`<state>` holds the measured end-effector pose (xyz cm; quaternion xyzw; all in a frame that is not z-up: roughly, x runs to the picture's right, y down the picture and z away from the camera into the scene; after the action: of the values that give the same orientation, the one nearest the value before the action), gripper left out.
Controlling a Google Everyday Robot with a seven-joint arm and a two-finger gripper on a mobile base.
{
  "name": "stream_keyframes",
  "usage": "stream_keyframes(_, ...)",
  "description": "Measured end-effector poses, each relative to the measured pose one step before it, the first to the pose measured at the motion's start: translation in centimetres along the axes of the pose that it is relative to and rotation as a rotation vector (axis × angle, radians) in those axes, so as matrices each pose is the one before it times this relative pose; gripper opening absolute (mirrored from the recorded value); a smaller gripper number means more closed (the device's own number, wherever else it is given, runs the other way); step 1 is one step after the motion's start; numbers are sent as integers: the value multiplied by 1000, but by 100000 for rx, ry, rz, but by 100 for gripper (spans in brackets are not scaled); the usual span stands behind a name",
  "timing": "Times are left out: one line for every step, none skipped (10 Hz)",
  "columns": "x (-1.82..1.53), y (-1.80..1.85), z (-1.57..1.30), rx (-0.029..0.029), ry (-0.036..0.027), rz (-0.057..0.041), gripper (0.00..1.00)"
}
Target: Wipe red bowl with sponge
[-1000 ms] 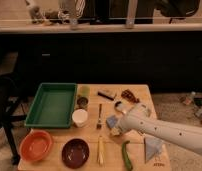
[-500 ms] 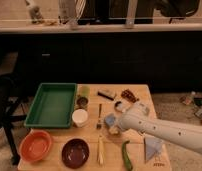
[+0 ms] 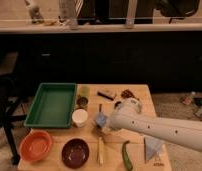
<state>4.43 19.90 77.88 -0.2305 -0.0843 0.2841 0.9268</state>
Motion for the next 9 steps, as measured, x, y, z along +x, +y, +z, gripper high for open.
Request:
stream_keyframes(-190, 516, -112, -14, -66, -2548, 48)
stream_keyframes(-464, 629, -151, 329, -65, -3529, 48)
stream_keyframes(-359, 261, -135, 724, -26, -2433, 48)
stream_keyframes(-467, 110, -514, 1106, -77, -1797, 48)
stream_keyframes(-346, 48, -353, 630, 131, -926, 48)
stream_keyframes(-504, 170, -664, 1566, 483, -1760, 48)
stream_keyframes(-409, 89, -483, 1022, 49, -1295, 48)
stream_keyframes(-292, 64, -519, 948, -58, -1029, 48)
stream_keyframes(-479, 130, -655, 1107, -281, -1510, 48)
